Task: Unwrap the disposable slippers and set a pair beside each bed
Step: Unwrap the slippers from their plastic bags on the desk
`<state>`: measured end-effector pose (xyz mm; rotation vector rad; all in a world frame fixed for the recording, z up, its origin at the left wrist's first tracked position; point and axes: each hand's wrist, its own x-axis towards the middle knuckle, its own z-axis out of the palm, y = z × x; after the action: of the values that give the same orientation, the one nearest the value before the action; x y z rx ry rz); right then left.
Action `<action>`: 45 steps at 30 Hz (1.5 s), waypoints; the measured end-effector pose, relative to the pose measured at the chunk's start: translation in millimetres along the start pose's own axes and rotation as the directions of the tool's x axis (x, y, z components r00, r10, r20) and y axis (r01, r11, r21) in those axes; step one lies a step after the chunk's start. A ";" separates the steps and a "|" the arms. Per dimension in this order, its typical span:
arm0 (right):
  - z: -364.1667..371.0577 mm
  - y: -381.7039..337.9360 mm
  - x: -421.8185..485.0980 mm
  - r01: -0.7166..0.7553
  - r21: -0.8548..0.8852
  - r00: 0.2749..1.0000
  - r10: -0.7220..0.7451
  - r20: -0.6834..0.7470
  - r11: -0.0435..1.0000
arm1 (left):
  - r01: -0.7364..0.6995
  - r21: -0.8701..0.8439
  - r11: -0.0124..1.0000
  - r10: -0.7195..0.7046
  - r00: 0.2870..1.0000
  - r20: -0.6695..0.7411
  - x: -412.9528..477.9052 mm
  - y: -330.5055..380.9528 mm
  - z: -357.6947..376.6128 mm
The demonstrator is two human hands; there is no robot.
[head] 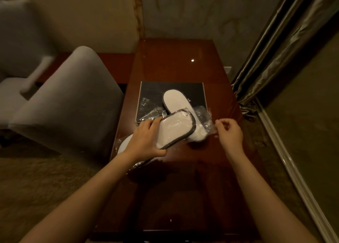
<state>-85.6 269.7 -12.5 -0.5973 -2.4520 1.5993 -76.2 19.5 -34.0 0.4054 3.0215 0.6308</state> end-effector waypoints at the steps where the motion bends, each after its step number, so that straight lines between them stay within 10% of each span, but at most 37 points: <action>1: -2.6 -3.3 -4.3 0.171 -0.120 0.984 -0.176 -0.038 0.978 | 0.008 -0.004 1.000 -0.008 1.000 0.002 -0.3 -1.3 -1.4; 5: -0.4 -12.2 -19.7 0.606 -0.277 0.791 -0.529 0.307 0.746 | 0.012 -0.046 0.999 -0.011 1.000 0.014 1.2 2.9 -6.9; 22: 10.3 -35.5 6.6 0.261 -0.044 0.765 -0.179 0.618 0.964 | -0.124 0.101 0.987 0.129 0.991 -0.036 -1.7 0.9 -6.0; 39: 3.5 -37.8 1.8 0.125 0.070 0.773 -0.141 0.619 0.990 | -0.089 0.146 0.985 0.085 0.996 0.033 -23.0 -20.0 -2.1; 45: -6.2 -47.8 11.0 0.389 -0.346 0.673 -0.006 0.740 0.854 | -0.163 0.268 0.950 0.158 0.987 0.038 -25.1 -14.8 -1.6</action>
<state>-105.1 262.6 32.3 0.3910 -3.3766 1.2608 -55.7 -0.7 -39.0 0.6679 3.0873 0.2148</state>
